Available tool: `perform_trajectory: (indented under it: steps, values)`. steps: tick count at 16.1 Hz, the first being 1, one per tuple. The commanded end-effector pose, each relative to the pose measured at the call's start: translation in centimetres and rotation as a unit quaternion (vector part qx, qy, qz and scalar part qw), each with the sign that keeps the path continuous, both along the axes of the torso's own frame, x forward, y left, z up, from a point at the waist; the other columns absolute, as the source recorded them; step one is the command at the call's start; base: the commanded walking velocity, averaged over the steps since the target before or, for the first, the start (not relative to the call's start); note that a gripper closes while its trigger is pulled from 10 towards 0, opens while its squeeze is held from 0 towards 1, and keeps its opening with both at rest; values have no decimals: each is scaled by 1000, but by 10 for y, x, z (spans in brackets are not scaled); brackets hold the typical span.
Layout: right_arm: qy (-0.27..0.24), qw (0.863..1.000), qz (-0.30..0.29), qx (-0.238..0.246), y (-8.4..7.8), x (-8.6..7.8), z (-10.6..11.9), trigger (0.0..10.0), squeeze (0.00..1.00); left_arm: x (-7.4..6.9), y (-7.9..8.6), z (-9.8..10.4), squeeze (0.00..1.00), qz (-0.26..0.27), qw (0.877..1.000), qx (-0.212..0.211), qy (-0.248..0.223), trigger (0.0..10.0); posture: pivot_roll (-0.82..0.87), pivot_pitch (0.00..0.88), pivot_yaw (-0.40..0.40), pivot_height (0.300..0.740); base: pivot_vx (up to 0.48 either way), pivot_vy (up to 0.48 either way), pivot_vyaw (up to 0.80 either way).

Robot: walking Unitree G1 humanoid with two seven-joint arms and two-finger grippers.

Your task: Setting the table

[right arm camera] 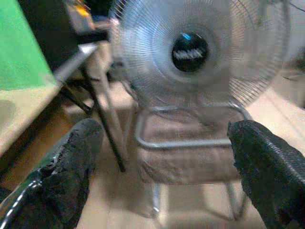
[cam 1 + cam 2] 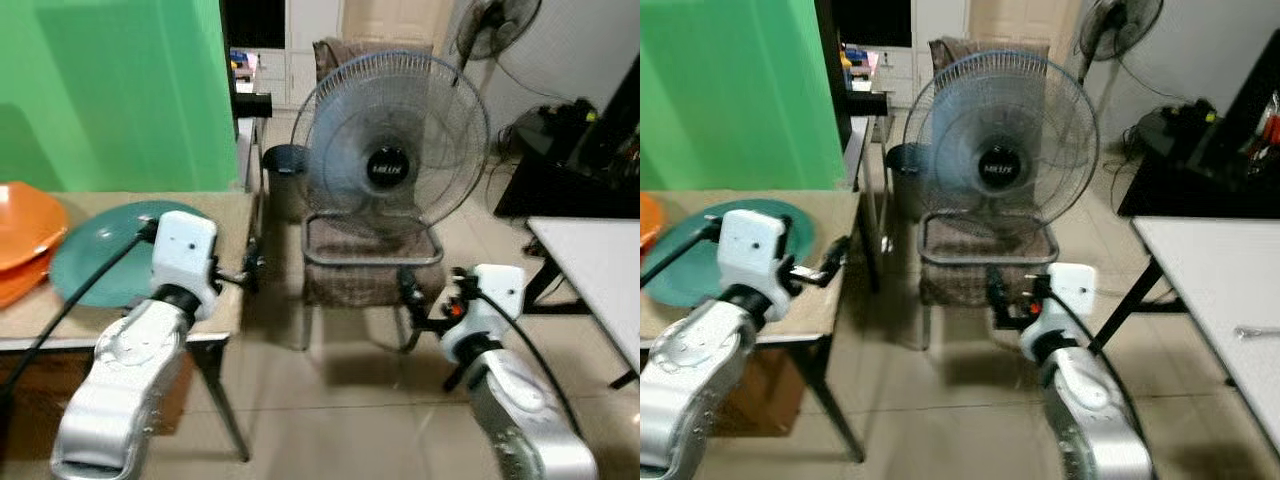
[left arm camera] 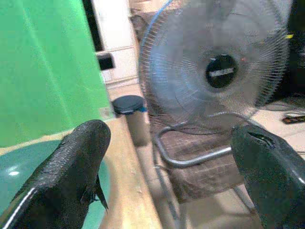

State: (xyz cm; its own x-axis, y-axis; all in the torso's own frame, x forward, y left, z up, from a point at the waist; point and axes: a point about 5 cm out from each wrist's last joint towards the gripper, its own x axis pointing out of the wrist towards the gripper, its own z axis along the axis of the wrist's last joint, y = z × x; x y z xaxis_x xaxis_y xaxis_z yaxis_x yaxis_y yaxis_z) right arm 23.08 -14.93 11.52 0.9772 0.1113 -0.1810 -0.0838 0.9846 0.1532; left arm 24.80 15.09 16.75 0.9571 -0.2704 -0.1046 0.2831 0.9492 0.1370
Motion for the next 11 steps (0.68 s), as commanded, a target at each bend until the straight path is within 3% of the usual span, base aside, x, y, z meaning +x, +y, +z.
perform_trajectory:
  steps: [1,2,3,4,5,7,11]
  values:
    - [-3,1000,-8,-17,-1,5,3,10000,718,1,2,2,0,0,1000,6,-2,10000,93,0,-22,740,0,330,0]
    - [0,999,-18,-29,-2,6,2,10000,671,1,3,1,0,0,1000,7,-2,10000,97,0,-25,740,0,334,0]
    - [2,999,-20,-32,-3,7,1,10000,518,0,3,1,0,1,1000,6,-2,10000,97,0,-26,740,0,315,0]
    - [0,999,-22,-33,-3,7,1,10000,439,1,3,2,0,6,1000,5,-5,10000,100,0,-28,740,0,0,0]
    - [-1,999,-22,-33,-3,7,1,10000,439,1,3,2,0,6,1000,5,-4,10000,100,0,-28,740,0,0,0]
    - [-2,1000,-12,-26,-1,7,2,10000,322,1,2,2,0,4,1000,6,-2,10000,101,0,-28,740,0,0,0]
    - [-6,1000,12,-28,4,6,3,10000,325,2,2,4,0,-9,1000,6,-5,10000,104,0,-23,740,0,0,0]
